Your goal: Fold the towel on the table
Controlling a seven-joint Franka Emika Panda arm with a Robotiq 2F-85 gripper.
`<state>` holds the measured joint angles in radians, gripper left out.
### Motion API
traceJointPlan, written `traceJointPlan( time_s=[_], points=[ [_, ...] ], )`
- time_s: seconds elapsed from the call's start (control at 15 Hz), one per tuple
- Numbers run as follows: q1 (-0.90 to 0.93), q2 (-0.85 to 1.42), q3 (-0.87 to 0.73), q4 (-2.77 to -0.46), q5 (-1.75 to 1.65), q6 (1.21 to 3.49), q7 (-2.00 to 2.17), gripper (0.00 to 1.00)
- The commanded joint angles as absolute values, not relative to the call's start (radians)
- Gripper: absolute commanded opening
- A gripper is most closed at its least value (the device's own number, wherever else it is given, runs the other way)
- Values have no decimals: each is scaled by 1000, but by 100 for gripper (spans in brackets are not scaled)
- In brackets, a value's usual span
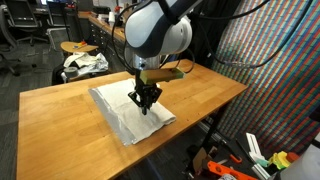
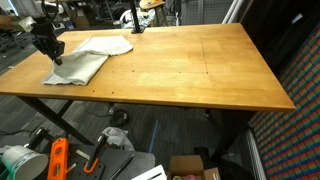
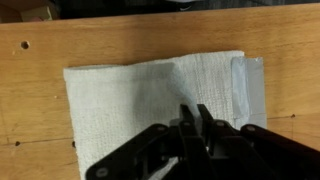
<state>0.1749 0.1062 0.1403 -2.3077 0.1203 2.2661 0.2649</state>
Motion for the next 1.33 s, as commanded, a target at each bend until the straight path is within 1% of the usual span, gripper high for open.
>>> traceJointPlan(
  time_s=[0.0, 1.27],
  points=[
    [189, 115, 148, -2299, 85, 2292, 319, 13],
    [249, 150, 169, -2313, -15, 2333, 416, 13]
  ],
)
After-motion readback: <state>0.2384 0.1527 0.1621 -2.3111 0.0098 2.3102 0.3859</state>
